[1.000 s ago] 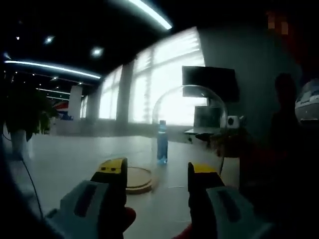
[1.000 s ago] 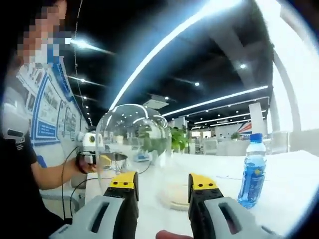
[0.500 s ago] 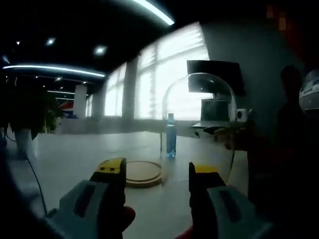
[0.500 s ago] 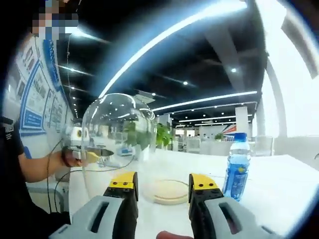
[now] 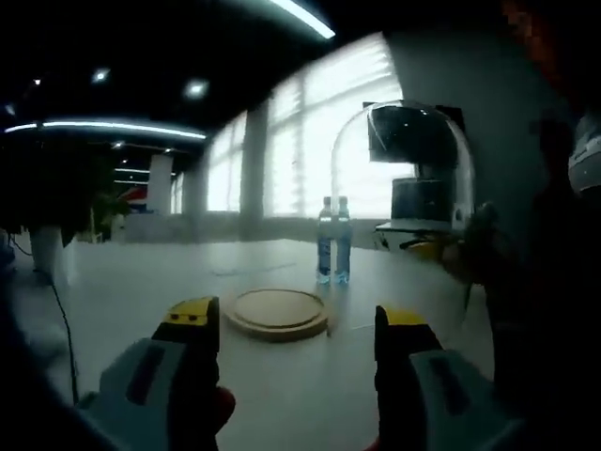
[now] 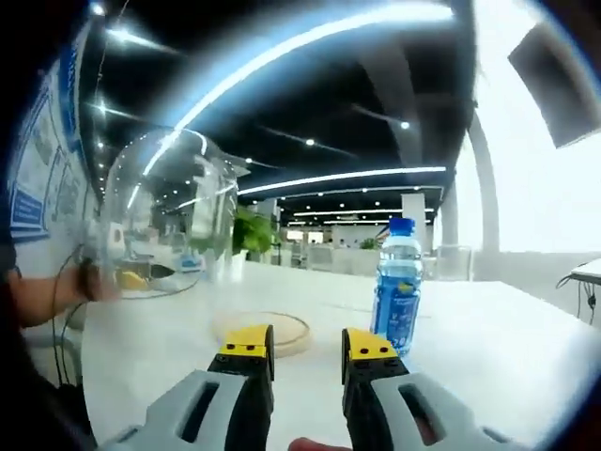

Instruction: Open the cover put in the Mizone put the cover back on

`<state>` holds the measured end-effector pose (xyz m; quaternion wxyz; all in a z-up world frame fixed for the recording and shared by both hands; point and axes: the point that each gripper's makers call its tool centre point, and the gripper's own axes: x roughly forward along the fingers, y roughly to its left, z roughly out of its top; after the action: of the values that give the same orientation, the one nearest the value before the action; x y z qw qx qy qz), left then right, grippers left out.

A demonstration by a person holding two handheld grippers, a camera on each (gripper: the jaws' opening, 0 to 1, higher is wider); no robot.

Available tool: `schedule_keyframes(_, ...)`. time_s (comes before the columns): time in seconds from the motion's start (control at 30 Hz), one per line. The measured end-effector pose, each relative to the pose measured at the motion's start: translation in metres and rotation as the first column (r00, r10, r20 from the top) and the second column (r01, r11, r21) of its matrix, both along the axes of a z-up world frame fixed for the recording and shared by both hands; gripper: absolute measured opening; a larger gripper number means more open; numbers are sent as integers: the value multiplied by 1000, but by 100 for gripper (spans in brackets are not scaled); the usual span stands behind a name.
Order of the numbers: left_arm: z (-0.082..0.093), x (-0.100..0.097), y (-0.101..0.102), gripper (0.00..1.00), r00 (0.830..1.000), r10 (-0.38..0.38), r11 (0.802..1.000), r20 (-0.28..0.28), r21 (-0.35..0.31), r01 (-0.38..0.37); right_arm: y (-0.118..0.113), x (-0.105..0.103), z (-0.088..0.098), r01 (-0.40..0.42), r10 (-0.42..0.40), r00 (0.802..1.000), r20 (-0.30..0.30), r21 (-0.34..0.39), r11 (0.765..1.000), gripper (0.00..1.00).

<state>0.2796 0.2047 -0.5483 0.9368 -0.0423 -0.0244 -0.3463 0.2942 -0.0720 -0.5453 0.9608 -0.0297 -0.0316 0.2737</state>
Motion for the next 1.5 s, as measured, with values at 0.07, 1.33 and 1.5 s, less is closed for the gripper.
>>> schedule_keyframes(0.07,-3,3,5,51,1000,6,1000,-6,-10,-6,-4,5,-2,25,-25,1000,-8,5,1000,21)
schedule_keyframes(1.33,-37,15,29,26,994,102,994,-33,36,-101,-7,16,-34,146,-147,989,-13,-39,988,11)
schedule_keyframes(1.5,-37,16,29,26,994,102,994,-35,40,-101,-8,18,-38,138,-139,990,-30,-36,990,11)
